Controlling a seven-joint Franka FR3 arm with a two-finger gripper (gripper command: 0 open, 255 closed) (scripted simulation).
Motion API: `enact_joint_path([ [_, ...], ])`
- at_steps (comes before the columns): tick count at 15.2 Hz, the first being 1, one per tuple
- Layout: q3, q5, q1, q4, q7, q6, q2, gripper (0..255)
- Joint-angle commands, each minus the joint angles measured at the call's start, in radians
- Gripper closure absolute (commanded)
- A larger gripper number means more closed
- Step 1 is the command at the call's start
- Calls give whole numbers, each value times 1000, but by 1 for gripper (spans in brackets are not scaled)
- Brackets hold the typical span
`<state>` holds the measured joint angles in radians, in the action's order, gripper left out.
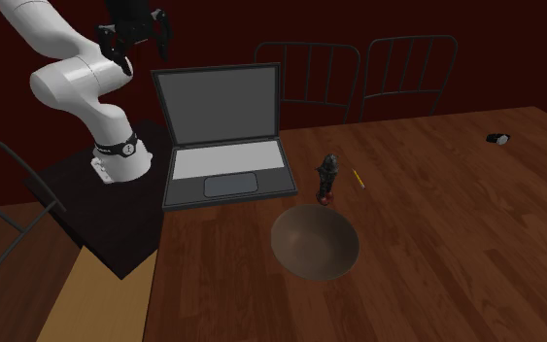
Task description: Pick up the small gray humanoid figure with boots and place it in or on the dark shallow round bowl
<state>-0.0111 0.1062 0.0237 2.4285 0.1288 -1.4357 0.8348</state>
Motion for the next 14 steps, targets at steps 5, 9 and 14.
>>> enact_joint_path([
  [5, -2, 11, 12, 7, -33, -151, -109, 0],
  [9, -5, 25, 26, -10, -66, -293, -231, 0],
  [14, -8, 44, 43, -64, -108, -450, -397, 0],
])
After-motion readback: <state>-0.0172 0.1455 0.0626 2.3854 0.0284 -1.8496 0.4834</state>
